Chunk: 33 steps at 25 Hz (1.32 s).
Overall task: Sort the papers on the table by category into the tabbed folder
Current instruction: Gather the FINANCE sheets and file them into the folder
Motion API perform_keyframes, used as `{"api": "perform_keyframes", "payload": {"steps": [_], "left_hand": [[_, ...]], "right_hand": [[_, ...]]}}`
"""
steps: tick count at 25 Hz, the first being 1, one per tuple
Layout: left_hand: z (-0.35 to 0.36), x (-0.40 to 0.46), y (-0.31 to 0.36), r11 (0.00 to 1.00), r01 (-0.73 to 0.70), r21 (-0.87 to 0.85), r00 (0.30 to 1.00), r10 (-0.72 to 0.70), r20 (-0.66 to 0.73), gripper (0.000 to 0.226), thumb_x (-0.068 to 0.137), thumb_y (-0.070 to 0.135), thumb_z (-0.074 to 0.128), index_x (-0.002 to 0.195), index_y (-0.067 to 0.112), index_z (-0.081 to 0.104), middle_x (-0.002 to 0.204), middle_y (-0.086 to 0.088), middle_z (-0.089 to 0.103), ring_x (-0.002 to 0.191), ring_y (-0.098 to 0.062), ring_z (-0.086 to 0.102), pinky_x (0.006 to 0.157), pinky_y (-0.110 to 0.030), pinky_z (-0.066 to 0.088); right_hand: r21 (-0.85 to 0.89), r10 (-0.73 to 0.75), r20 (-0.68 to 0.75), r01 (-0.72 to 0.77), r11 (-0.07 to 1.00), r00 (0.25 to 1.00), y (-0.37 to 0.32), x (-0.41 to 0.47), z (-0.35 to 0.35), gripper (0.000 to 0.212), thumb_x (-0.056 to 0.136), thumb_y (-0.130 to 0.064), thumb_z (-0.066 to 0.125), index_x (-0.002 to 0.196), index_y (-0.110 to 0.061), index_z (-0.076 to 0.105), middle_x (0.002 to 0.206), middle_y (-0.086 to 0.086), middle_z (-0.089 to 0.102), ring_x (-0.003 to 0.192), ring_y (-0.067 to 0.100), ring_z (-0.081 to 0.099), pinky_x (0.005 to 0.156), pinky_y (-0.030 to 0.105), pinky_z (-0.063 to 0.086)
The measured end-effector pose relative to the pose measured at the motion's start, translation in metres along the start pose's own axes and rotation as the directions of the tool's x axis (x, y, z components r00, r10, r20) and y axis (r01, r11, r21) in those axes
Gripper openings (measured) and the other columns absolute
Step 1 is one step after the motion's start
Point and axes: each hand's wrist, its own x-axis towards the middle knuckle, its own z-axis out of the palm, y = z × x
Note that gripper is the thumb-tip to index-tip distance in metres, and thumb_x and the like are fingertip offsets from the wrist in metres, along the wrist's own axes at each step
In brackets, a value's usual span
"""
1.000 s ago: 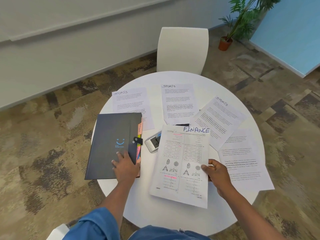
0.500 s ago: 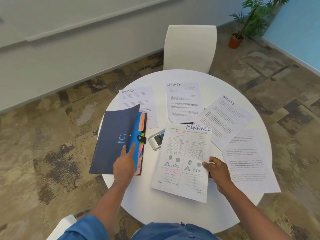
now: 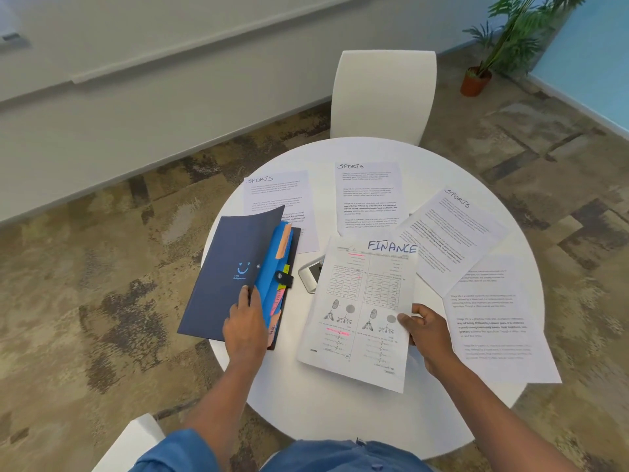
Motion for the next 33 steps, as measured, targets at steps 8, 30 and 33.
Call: {"api": "perform_keyframes", "payload": {"steps": [8,30,33], "left_hand": [[-0.014,0.000,-0.010,0.944,-0.005,-0.329,0.999,0.019,0.038,0.062,0.096,0.004,0.051,0.152,0.019,0.029,0.147,-0.002,0.043,0.115,-0.022,0.059,0.081,-0.040,0.059],[-0.039,-0.003,-0.035,0.780,-0.047,-0.624,0.998,0.057,-0.005,0.065,0.087,-0.003,0.039,0.145,0.027,0.042,0.105,0.004,0.067,0.081,-0.017,0.062,0.067,-0.037,0.058],[-0.042,-0.001,-0.034,0.783,-0.053,-0.620,0.998,0.063,-0.006,0.066,0.085,-0.003,0.039,0.144,0.028,0.042,0.106,0.004,0.068,0.081,-0.019,0.063,0.068,-0.040,0.058]], "right_hand": [[-0.004,-0.154,-0.262,0.158,0.987,0.953,-0.027,0.009,0.040,0.010,0.086,-0.027,0.071,0.096,-0.026,0.069,0.089,-0.004,0.075,0.085,0.019,0.072,0.082,0.048,0.060],[-0.292,-0.244,-0.099,0.206,0.934,0.965,-0.067,-0.012,0.173,0.004,0.087,-0.015,0.065,0.088,-0.019,0.066,0.082,0.000,0.069,0.081,0.023,0.065,0.073,0.033,0.052],[-0.348,-0.265,-0.044,0.234,0.908,0.963,-0.069,-0.009,0.170,0.005,0.087,-0.014,0.065,0.090,-0.014,0.068,0.084,0.003,0.070,0.081,0.024,0.065,0.072,0.034,0.050]]}}
